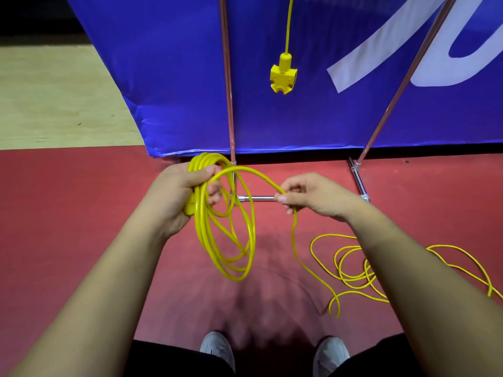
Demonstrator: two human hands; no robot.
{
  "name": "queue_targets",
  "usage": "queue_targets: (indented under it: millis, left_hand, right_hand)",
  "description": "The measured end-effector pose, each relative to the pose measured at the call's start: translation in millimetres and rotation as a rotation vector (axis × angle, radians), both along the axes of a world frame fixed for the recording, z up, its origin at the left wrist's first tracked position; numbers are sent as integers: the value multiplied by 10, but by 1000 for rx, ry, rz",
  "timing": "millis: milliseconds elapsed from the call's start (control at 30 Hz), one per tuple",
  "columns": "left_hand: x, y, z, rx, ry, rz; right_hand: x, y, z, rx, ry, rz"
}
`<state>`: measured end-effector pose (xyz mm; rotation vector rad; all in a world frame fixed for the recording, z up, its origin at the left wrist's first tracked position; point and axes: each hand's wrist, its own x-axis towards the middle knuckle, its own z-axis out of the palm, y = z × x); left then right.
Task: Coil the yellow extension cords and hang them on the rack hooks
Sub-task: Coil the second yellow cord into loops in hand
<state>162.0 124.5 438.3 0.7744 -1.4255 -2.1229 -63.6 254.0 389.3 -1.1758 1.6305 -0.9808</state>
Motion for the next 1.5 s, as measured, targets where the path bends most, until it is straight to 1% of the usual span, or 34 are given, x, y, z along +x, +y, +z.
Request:
queue_targets:
  millis: [67,133,200,233,300,367,433,500,567,600,633,667,733,767,833,867,933,1033,1067,1133,1200,1300,1400,1500]
  left_hand:
    - [43,-57,-34,-9,-32,9]
    - [81,-55,-50,-87,-161,-106]
    - [90,12,-45,-90,-283,-254]
    - [84,50,-34,-61,-307,-294]
    - [60,92,-15,-3,-297,-297]
    - [32,111,8,67,-246,-257]
    - [9,138,13,115,-209,-246]
    - [-2,158,-1,97,-223,-286]
    - [4,162,-13,50,-234,-330]
    - [8,157,-18,32,-218,-342]
    - [11,152,-20,20,-193,-342]
    - [11,147,-22,14,-167,-324]
    - [0,136,-28,32,-120,-248]
    - [-5,124,-31,51,-95,-208]
    - [-1,93,-21,72,-63,-154]
    - [11,71,-20,72,-59,-146]
    - [60,16,-31,60,-78,-172]
    - [138,-45,-44,69,-157,-329]
    - [151,-47,-44,88,-172,-379]
    - [156,-47,-46,131,-173,-413]
    - [130,-49,-40,185,-163,-400]
    - [94,-49,-8,244,-135,-342]
    - [81,-24,13,231,-146,-310]
    - [63,28,-24,149,-171,-367]
  right_hand:
    - [-89,47,-162,6,-114,-162]
    - [-138,43,-202,-65,-137,-293]
    - [-132,-5,-165,-136,-125,-342]
    - [-110,-35,-136,-160,-136,-348]
    - [-32,-74,-56,-189,-133,-335]
    - [67,-84,61,-216,-31,-281]
    - [200,-107,208,-238,150,-158]
    - [360,-141,326,-250,311,-42]
    - [495,-154,378,-270,405,-20]
    - [528,-151,389,-283,418,-33]
    - [538,-142,397,-292,382,-47]
    - [518,-129,392,-287,301,-53]
    - [387,-96,294,-209,159,-37]
    - [291,-73,206,-141,145,-6]
    - [131,-4,-10,14,174,85]
    - [80,33,-115,73,150,104]
    - [43,70,-229,112,22,24]
    - [40,28,-214,5,-136,-178]
    - [42,3,-173,-45,-145,-223]
    - [53,-50,-87,-133,-129,-268]
    - [80,-79,-18,-189,-112,-275]
    - [109,-81,97,-245,-35,-239]
    - [159,-63,244,-277,53,-159]
    - [305,-58,335,-278,138,-54]
